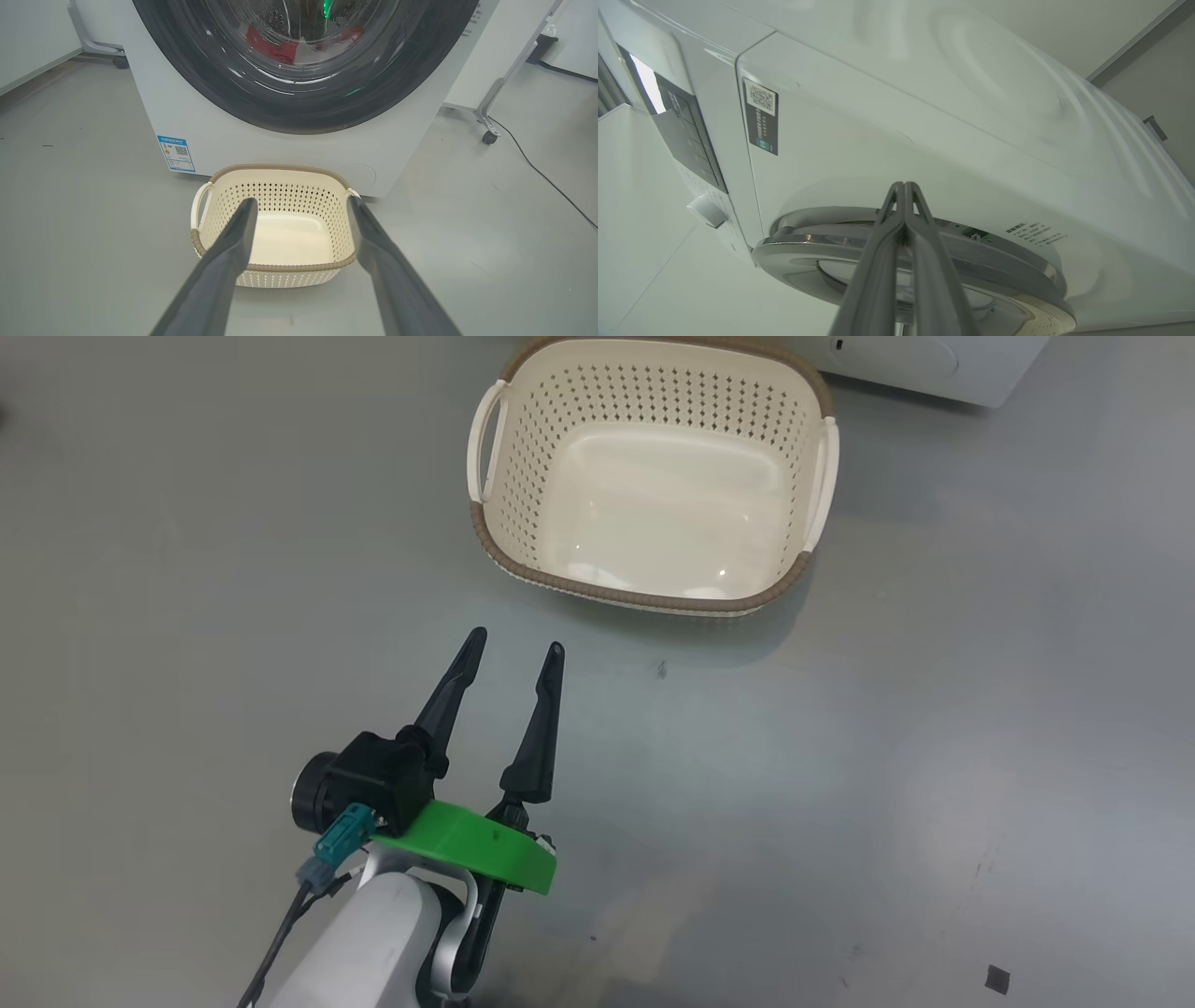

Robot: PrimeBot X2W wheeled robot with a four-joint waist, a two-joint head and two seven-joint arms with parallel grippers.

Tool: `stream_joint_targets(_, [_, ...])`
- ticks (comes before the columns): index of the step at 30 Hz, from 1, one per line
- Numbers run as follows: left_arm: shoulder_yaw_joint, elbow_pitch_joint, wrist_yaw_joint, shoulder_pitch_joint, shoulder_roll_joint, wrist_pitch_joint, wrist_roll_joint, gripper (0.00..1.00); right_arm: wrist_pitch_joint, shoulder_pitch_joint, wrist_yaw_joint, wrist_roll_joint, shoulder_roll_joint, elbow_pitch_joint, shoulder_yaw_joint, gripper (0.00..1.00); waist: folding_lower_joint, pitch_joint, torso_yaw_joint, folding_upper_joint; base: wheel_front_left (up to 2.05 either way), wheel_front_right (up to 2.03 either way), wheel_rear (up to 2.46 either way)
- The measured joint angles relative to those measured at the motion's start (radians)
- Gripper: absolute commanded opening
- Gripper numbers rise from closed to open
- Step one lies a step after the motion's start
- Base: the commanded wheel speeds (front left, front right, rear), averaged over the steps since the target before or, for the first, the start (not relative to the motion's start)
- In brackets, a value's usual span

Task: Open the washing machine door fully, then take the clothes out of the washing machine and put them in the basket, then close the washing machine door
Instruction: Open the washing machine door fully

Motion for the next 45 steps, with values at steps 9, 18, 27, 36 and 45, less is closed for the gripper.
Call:
stream_joint_targets(9, [-0.024, -0.01, 0.005, -0.03, -0.003, 0.0, -0.045, 1.0, 0.048, -0.135, 0.0, 0.033, 0.038, 0.152, -0.009, 0.0, 0.0, 0.06, 0.058, 0.0, 0.0, 0.0, 0.0])
stream_joint_targets(18, [-0.031, -0.018, 0.006, -0.039, -0.004, 0.0, -0.062, 1.0, 0.07, -0.228, -0.001, 0.084, 0.105, 0.313, -0.056, 0.0, 0.0, 0.088, 0.092, 0.0, 0.0, 0.0, 0.0])
stream_joint_targets(27, [-0.038, -0.021, 0.007, -0.039, -0.006, 0.0, -0.07, 1.0, 0.074, -0.322, -0.001, 0.09, 0.121, 0.427, -0.084, 0.0, 0.0, 0.093, 0.108, 0.0, 0.0, 0.0, 0.0])
stream_joint_targets(36, [-0.04, -0.023, 0.007, -0.039, -0.006, 0.0, -0.078, 1.0, 0.083, -0.4, -0.001, 0.112, 0.118, 0.549, -0.131, 0.0, -0.0001, 0.097, 0.12, 0.0, 0.0, 0.0, 0.0])
stream_joint_targets(45, [-0.04, -0.024, 0.007, -0.039, -0.007, 0.0, -0.079, 1.0, 0.104, -0.445, -0.001, 0.111, 0.107, 0.628, -0.133, 0.0, -0.0001, 0.099, 0.119, 0.0, 0.0, 0.0, 0.0])
